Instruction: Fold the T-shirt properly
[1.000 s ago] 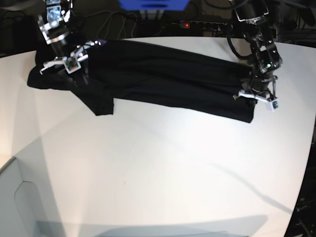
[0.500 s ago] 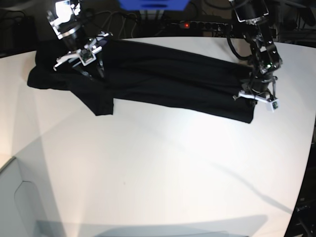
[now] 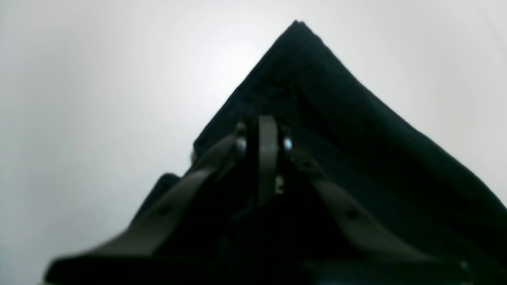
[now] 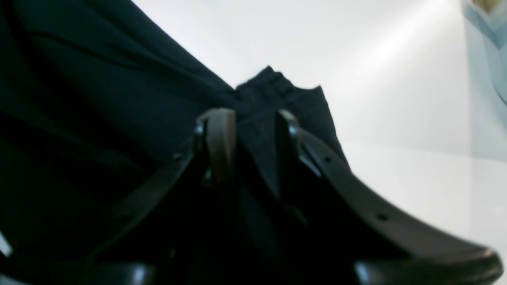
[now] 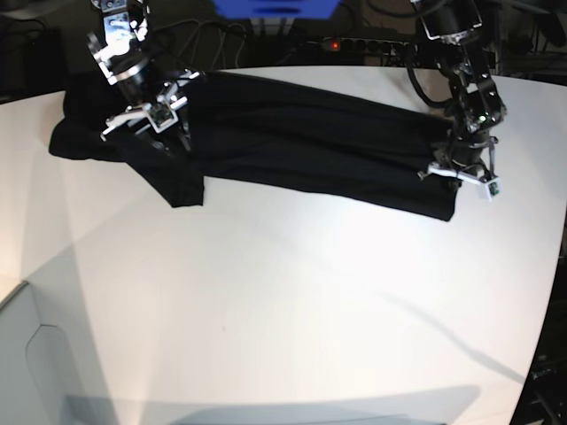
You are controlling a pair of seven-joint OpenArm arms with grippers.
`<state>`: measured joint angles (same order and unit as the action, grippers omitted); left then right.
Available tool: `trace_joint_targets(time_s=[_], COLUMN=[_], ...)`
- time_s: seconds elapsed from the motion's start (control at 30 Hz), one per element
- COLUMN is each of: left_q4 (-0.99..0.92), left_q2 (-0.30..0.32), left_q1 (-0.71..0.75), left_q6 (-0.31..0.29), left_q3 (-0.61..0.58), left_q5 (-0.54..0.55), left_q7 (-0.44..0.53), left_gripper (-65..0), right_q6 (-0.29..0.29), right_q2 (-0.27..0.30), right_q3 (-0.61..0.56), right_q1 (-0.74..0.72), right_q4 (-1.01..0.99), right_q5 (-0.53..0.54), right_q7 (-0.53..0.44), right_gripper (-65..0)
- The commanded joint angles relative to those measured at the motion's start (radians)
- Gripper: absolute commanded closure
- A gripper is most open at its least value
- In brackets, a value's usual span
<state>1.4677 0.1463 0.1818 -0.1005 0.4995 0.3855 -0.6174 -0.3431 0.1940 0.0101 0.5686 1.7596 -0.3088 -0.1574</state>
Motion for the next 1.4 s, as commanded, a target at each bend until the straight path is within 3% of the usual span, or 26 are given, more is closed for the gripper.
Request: trace_joint_targets(time_s=[0.0, 0.23, 0.87, 1.37], left_q4=[0.001, 0.001, 0.001, 0.001], left_q2=[0.003, 0.003, 0.003, 0.003], left_q1=[0.0, 0.0, 0.0, 0.0], left_q6=[0.011, 0.011, 0.011, 0.011], left_q3=[0.001, 0.003, 0.003, 0.004], left_q5=[-0.015, -0.015, -0.015, -0.015], left_q7=[-0.039, -0.039, -0.039, -0.039], left_gripper=[-0.1, -0.1, -0.1, -0.1], right_q6=[0.006, 0.008, 0.011, 0.011], right_q2=[0.006, -0.001, -0.003, -0.003], right_q3=[0.003, -0.063, -0.072, -0.049], right_q1=[-0.002, -0.005, 0.023, -0.019], right_q4=[0.013, -0.051, 0.066, 0.003], right_q5=[-0.013, -0.209, -0.218, -0.221], right_q7=[-0.029, -0.04, -0.031, -0.029], right_gripper=[-18.2, -17.7, -17.7, -17.7])
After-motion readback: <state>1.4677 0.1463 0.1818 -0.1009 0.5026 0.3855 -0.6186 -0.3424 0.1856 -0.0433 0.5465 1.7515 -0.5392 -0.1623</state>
